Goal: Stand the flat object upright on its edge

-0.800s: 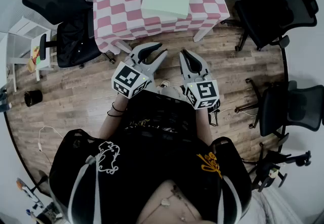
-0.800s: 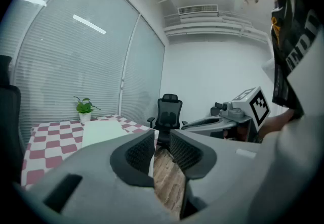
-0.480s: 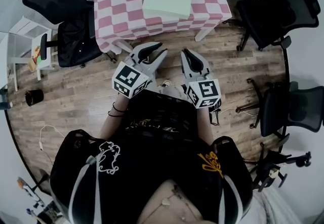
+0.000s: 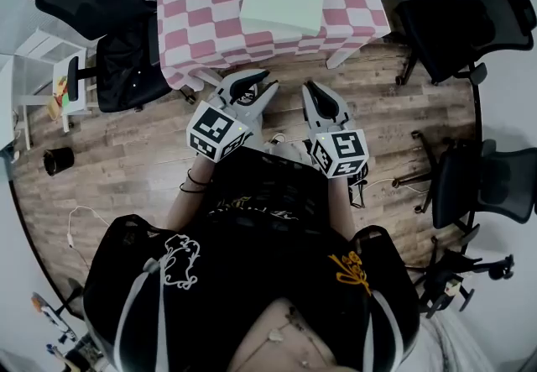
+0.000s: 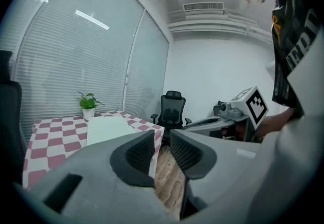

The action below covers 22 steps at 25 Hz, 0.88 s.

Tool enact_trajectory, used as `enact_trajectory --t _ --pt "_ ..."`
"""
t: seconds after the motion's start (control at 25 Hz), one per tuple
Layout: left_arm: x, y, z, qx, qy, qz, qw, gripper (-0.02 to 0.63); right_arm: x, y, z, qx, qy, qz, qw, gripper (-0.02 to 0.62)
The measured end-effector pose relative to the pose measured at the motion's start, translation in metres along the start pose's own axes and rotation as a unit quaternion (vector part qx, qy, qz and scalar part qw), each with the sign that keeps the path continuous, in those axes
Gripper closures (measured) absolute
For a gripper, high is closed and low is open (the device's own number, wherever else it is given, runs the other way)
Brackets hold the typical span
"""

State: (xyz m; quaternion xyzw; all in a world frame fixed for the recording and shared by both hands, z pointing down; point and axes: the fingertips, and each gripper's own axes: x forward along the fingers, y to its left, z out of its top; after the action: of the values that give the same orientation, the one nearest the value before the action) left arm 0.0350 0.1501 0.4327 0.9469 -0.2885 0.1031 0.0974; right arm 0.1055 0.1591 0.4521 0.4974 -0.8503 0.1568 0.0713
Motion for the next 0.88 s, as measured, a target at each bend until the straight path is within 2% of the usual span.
enact_trajectory --t 0.28,0.88 --pt "0.021 0.034 0.009 0.001 0.008 -0.014 0.9999 0.502 0.034 -0.017 0.01 0.009 0.008 -0.011 1.0 0.56" --pt "0.073 0.148 0.048 -0.005 -0.002 -0.03 0.9995 0.502 0.133 -0.055 0.052 0.007 0.031 -0.033 0.999 0.56"
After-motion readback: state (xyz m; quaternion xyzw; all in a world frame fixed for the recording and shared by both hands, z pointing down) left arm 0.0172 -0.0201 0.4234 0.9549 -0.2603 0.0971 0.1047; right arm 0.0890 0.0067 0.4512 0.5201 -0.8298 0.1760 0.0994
